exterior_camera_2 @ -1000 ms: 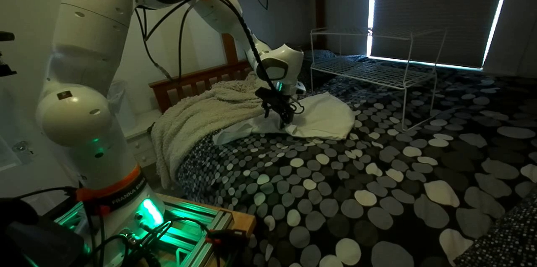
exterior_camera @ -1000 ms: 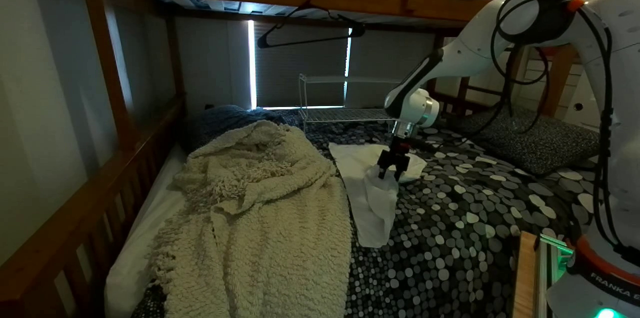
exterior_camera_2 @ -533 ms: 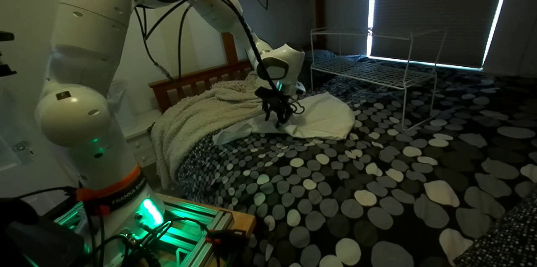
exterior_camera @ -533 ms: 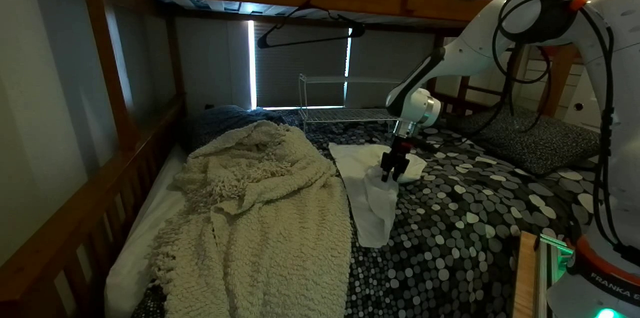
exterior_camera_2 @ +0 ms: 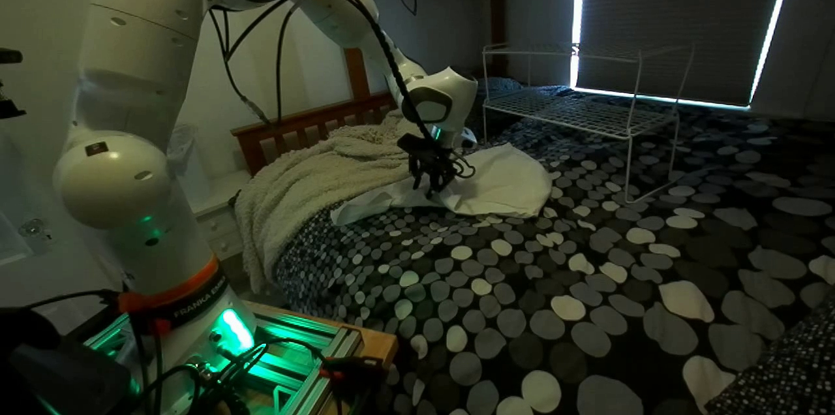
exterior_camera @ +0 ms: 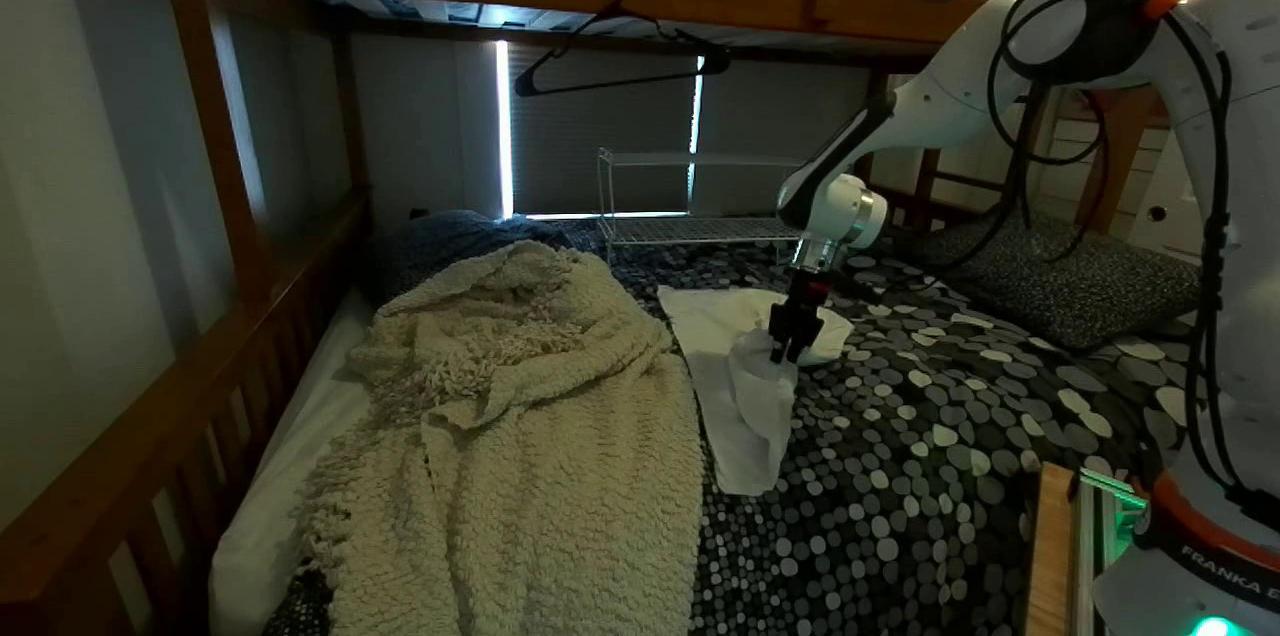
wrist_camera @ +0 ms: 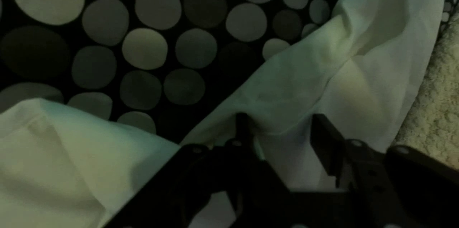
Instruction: Lay out the white pillowcase on the bed
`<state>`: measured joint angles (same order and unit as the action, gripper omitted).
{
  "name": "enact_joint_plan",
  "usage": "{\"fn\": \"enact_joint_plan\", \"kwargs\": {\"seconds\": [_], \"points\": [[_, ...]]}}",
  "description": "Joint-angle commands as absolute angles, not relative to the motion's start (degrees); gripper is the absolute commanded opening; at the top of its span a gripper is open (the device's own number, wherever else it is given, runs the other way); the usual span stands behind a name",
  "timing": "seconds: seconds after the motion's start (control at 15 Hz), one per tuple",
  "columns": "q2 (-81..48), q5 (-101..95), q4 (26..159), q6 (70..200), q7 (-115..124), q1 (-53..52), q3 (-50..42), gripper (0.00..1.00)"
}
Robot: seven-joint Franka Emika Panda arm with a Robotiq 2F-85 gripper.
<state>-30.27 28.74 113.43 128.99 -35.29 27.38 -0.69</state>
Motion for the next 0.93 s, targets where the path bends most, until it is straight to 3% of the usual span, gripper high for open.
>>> {"fn": "enact_joint_plan", "kwargs": {"seconds": [0.0, 0.2, 0.4, 0.87], "points": [[-28.57, 30.45, 114.75, 126.51, -37.18, 28.47, -1.09, 0.45], [-28.36, 30.66, 114.58, 125.82, -36.96, 28.79, -1.65, 0.41], [-29.00, 31.19, 114.02, 125.89, -36.97, 28.94, -2.07, 0.27], [-29.64, 31.39, 113.96, 130.03, -38.44, 28.11, -1.97, 0.24]]}}
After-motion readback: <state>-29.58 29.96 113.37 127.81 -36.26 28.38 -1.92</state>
